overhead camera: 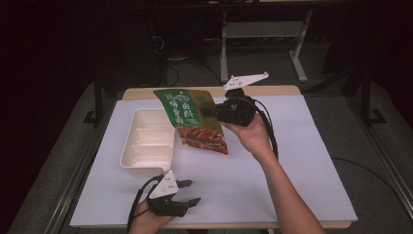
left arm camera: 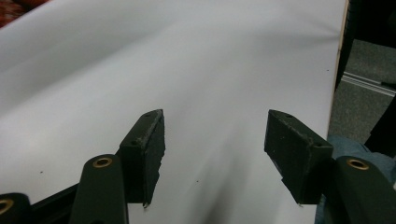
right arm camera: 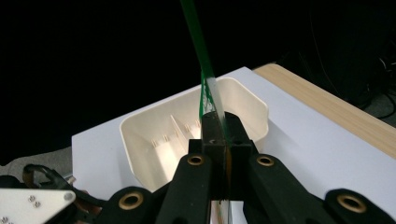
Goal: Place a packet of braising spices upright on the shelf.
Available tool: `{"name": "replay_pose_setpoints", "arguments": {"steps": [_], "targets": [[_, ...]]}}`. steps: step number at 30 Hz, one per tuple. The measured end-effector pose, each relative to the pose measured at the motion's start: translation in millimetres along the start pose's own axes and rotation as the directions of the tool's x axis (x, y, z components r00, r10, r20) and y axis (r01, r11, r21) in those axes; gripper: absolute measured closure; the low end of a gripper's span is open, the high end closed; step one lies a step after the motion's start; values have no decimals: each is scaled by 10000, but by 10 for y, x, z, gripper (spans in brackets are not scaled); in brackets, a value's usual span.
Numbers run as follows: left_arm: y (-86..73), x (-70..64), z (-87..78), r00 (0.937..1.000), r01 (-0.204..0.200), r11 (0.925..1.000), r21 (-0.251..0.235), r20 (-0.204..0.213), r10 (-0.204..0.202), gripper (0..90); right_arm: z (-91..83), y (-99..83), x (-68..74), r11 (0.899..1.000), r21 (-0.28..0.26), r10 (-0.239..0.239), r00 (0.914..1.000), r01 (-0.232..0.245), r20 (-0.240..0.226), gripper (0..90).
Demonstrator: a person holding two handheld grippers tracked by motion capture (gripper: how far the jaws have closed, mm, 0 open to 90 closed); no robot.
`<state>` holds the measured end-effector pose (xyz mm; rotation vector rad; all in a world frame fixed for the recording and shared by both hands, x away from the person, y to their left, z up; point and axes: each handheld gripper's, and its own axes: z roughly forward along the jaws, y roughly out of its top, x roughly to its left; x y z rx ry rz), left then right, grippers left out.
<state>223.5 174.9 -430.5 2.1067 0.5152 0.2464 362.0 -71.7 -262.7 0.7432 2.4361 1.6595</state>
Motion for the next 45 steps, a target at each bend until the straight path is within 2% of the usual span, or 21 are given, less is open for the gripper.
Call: {"name": "replay_pose_setpoints", "arguments": {"steps": [11,23,27,28,29,39,45], "targets": [[-5,5,2,10000,-53,10000,9,-22,53,335,183,130,59,10000,7,-78,9998,78,-195,894],[-7,0,-3,9999,-150,9999,13,-70,150,313,422,310,188,9997,-139,-198,9984,191,-539,894],[-6,-11,3,9999,-159,9999,25,-40,159,311,529,351,238,9997,-157,-190,9973,179,-706,894],[-7,-13,6,9999,-158,9999,35,-16,158,310,605,366,267,9996,-215,-195,9964,178,-829,894],[-7,-14,8,9998,-176,9998,41,2,176,310,605,366,267,9996,-215,-195,9964,178,-829,894],[-13,-20,16,9997,-225,9997,20,98,225,296,997,398,380,9997,-235,-83,9923,54,-1235,894],[-10,-24,15,9995,-290,9996,-2,102,290,294,1123,388,431,9997,-232,-62,9899,29,-1413,894]]}}
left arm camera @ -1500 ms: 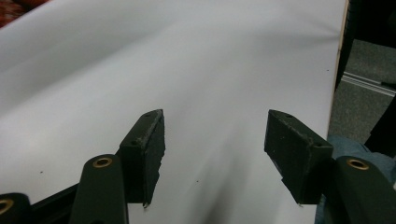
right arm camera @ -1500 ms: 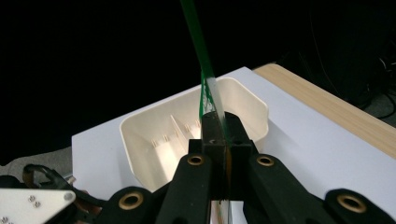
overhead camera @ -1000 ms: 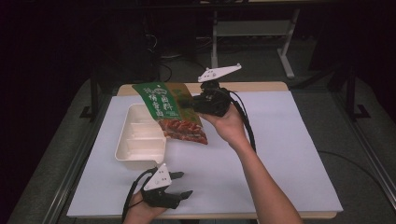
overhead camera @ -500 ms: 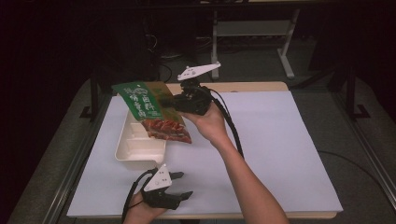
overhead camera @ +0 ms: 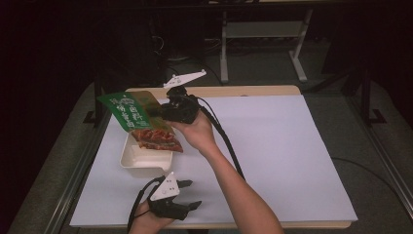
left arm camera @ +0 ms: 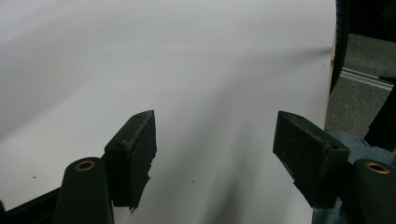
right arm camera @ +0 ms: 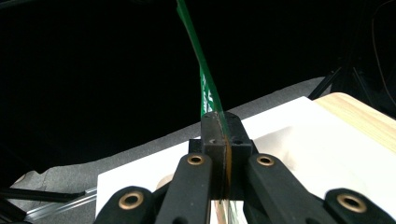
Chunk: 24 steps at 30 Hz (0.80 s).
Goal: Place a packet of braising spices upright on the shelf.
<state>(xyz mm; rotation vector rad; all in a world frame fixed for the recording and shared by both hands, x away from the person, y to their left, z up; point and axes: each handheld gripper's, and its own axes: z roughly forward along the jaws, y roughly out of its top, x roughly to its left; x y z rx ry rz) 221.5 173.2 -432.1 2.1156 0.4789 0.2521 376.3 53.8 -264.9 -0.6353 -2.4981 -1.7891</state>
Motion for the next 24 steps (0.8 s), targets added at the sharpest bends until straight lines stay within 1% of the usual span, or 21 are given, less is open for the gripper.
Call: {"name": "replay_pose_setpoints", "arguments": {"steps": [6,9,10,12,14,15,16,19,20,21,22,23,24], "targets": [[1,-14,7,10000,-42,10000,-20,7,42,293,125,-21,30,9999,-78,71,9998,-72,-164,894],[0,-15,13,10000,-66,10000,28,12,66,290,211,-53,23,9998,-14,217,9994,-218,-273,894],[-1,-19,15,10000,-24,10000,-12,27,24,289,240,-68,19,9996,50,290,9992,-289,-287,894],[1,-17,12,10000,-87,10000,1,10,87,289,325,-134,9,9988,162,457,9984,-452,-335,894],[0,-16,11,10000,-72,10000,42,16,72,289,374,-186,-1,9979,214,626,9971,-618,-428,894],[0,-16,11,10000,-72,10000,42,16,72,289,374,-186,-1,9979,214,626,9971,-618,-428,894],[0,-14,10,10000,-83,10000,52,28,83,289,411,-240,-21,9970,245,741,9963,-731,-432,894],[0,-16,13,9999,-112,9999,44,19,112,289,439,-323,-70,9943,181,1057,9939,-1051,-323,894],[0,-16,13,9999,-112,9999,44,19,112,289,439,-323,-70,9943,181,1057,9939,-1051,-323,894],[0,-20,16,9999,-136,9999,82,17,135,289,443,-351,-87,9932,152,1160,9930,-1156,-241,894],[1,-23,19,9999,-169,9998,110,15,169,289,445,-380,-108,9921,56,1252,9919,-1251,-198,894],[2,-31,24,9999,-165,9998,100,26,164,289,439,-426,-139,9890,-131,1472,9891,-1472,0,894],[2,-31,24,9999,-165,9998,100,26,164,289,439,-426,-139,9890,-131,1472,9891,-1472,0,894]]}}
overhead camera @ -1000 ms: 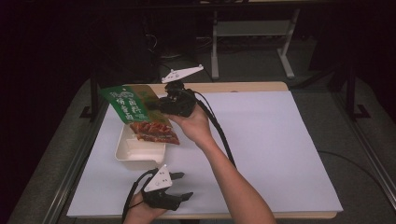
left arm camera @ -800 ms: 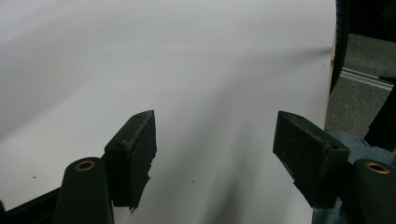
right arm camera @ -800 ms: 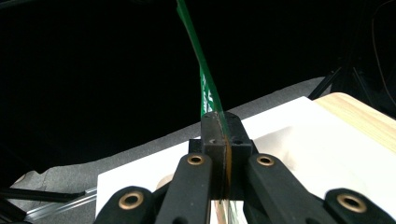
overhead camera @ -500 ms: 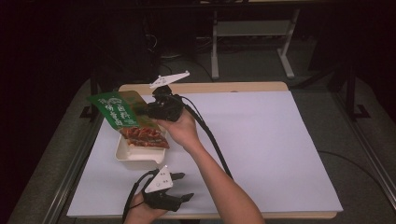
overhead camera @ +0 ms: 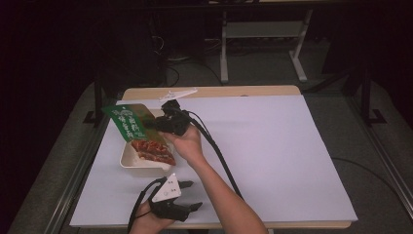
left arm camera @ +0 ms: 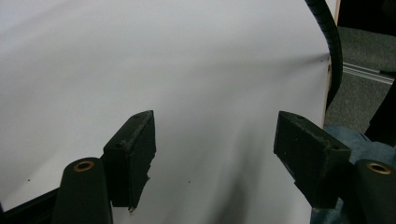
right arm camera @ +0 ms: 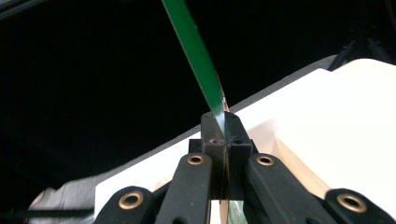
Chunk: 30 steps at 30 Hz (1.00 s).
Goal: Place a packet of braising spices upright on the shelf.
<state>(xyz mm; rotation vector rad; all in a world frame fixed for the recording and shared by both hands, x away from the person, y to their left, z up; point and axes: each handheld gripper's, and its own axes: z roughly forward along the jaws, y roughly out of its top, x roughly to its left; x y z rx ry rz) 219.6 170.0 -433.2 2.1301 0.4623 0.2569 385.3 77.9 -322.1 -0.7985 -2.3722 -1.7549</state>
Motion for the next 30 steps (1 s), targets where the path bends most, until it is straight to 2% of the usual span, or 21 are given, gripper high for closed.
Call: {"name": "replay_pose_setpoints", "arguments": {"steps": [2,5,8,11,12,13,15,18,24,27,30], "targets": [[3,-2,-2,10000,-31,10000,6,-8,31,289,3,-39,-34,9999,-105,109,9998,-107,142,894],[2,1,-6,10000,-41,10000,7,-26,41,289,9,-81,-37,9999,-110,-61,9983,68,573,894],[3,-1,-4,10000,-62,10000,30,0,62,289,-8,-120,-55,9994,-338,-26,9974,51,725,893],[3,-4,-1,10000,-71,10000,26,1,71,289,-9,-134,-72,9998,-114,-155,9970,165,760,890],[6,-4,-3,10000,-68,10000,23,-16,68,289,-13,-128,-64,9991,45,-426,9954,423,862,888],[6,-4,-3,10000,-68,10000,23,-16,68,287,-13,-128,-64,9991,45,-426,9954,423,862,888],[8,6,-16,10000,-43,10000,-31,-71,42,284,-21,-124,-30,9964,254,-838,9897,814,1156,887],[9,11,-28,9999,-2,10000,-61,-106,1,284,-35,-129,7,9924,439,-1199,9840,1151,1318,887],[12,-3,-11,10000,-61,10000,-28,-38,61,284,-63,-123,-5,9881,823,-1400,9814,1300,1314,886],[13,-5,-8,10000,-93,10000,10,-17,93,284,-65,-132,-12,9879,966,-1327,9837,1213,1215,887],[13,-4,-8,10000,-92,10000,3,-16,92,284,-74,-161,-17,9909,871,-1120,9880,1029,1063,887]]}}
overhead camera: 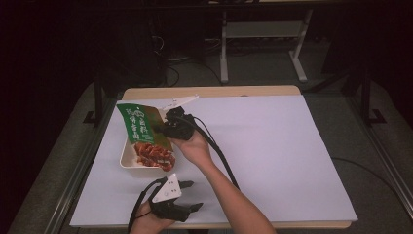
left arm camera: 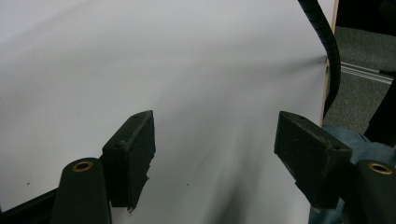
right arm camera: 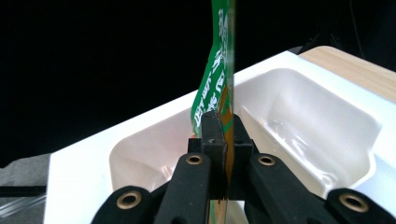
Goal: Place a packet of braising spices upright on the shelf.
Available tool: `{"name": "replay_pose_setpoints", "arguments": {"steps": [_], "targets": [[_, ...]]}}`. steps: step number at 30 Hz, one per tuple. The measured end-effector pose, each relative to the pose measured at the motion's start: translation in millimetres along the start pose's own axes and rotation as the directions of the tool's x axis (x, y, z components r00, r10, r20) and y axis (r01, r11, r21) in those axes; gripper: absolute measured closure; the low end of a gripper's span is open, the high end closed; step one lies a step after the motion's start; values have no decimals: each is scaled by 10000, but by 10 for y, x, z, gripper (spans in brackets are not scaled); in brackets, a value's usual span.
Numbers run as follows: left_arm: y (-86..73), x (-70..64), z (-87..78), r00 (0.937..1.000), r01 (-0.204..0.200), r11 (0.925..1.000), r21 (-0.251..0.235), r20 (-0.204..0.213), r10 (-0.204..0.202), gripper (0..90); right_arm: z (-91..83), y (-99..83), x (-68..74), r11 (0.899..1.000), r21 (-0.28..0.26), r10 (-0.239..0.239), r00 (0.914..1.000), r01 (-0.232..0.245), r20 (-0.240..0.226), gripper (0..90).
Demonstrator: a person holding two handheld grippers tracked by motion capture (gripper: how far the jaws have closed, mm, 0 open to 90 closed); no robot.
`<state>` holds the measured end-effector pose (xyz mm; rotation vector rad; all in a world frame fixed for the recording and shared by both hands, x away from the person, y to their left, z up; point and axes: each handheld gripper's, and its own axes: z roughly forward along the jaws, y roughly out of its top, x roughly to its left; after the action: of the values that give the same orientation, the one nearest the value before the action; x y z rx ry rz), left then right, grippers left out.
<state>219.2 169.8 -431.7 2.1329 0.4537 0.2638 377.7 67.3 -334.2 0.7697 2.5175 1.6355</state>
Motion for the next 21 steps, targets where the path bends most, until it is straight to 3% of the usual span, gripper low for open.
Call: {"name": "replay_pose_setpoints", "arguments": {"steps": [6,13,21], "targets": [[2,-4,4,10000,-22,10000,3,39,22,285,-11,-86,-21,9991,-177,373,9989,-378,-268,888],[3,-9,7,10000,1,10000,-7,54,-1,286,-21,-119,12,9992,-230,313,9989,-322,-359,887],[2,-1,6,10000,19,10000,7,59,-19,286,34,-107,-76,9983,482,338,9983,-315,-479,882]]}}
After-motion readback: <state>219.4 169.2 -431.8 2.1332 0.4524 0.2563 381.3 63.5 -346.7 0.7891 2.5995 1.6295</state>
